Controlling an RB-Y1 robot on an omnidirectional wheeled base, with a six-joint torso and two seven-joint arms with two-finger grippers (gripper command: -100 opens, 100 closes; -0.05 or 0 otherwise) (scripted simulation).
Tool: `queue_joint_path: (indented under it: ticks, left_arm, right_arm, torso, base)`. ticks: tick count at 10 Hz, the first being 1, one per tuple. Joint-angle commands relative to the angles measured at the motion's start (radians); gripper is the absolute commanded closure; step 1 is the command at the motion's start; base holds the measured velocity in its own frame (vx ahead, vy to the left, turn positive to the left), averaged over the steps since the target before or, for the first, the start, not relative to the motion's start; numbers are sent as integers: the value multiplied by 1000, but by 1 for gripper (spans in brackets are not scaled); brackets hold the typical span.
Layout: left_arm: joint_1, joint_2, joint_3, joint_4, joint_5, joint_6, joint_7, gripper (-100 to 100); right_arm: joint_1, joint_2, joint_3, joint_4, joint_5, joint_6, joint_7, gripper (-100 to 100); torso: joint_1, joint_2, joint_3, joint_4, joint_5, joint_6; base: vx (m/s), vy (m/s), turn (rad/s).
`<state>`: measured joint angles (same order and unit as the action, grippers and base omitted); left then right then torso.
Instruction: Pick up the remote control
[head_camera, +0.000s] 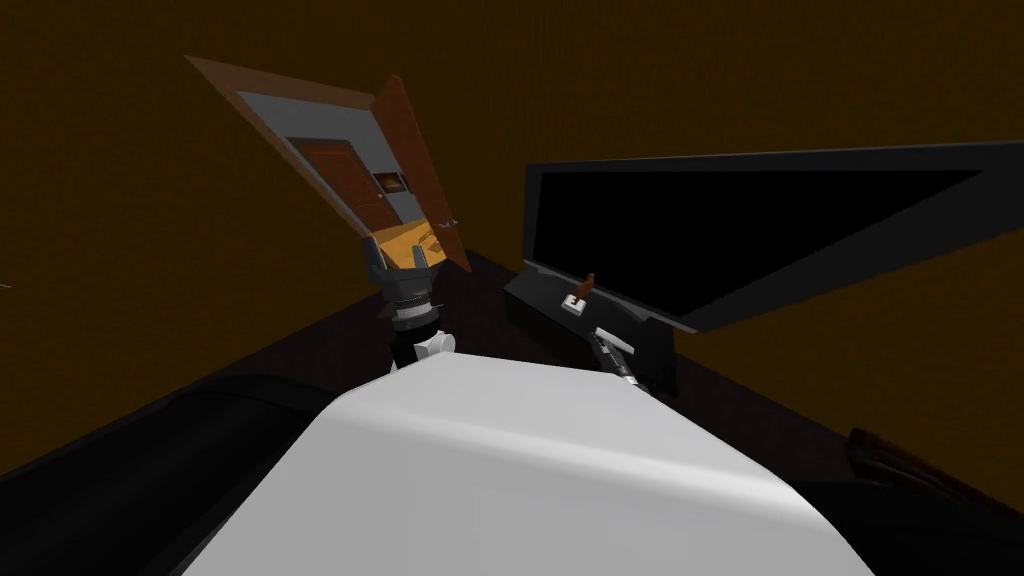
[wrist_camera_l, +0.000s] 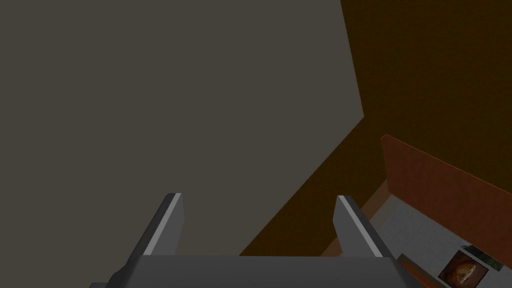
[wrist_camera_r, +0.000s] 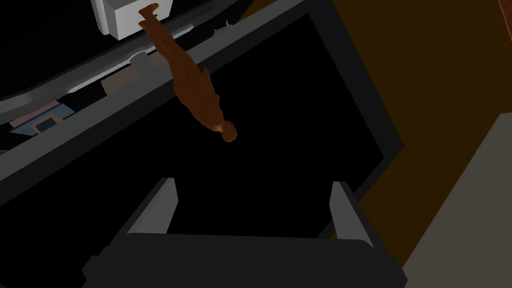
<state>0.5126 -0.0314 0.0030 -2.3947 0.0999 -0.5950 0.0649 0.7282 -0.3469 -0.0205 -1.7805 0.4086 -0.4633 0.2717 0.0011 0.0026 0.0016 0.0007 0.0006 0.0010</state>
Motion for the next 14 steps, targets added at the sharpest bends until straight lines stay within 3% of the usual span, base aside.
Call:
queue_joint_path:
  ticks: [1, 4, 5, 6, 11, 12, 14]
  left_arm:
    - [0, 0, 0, 0, 0, 0, 0, 0]
    - [0, 0, 0, 0, 0, 0, 0, 0]
    - [0, 0, 0, 0, 0, 0, 0, 0]
    - [0, 0, 0, 0, 0, 0, 0, 0]
    - [0, 0, 0, 0, 0, 0, 0, 0]
    - [0, 0, 0, 0, 0, 0, 0, 0]
    - [0, 0, 0, 0, 0, 0, 0, 0]
  right_arm:
    - [6, -29, 7, 50, 30, 16, 12, -100]
    - [21, -47, 16, 132, 57, 19, 28, -100]
    - [35, -64, 25, 187, 85, 22, 43, -100]
    - [35, -64, 25, 190, 85, 22, 43, -100]
    - [68, -109, 58, 343, 164, 32, 87, -100]
    - [68, -109, 58, 345, 164, 32, 87, -100]
    - [77, -122, 70, 398, 190, 36, 101, -100]
  torso:
    - [0, 0, 0, 0, 0, 0]
    - [0, -1, -1, 0, 0, -1]
    - [-1, -1, -1, 0, 0, 0]
    - [-1, -1, -1, 0, 0, -1]
    - [-3, -2, -1, 0, -1, 0]
    - [-3, -2, -1, 0, 0, -1]
    - [-3, -1, -1, 0, -1, 0]
  base:
    - [15, 54, 263]
    - [21, 40, 250]
    - [32, 32, 291]
    - [27, 18, 176]
    - [38, 6, 282]
    - [43, -18, 175]
    - [24, -8, 183]
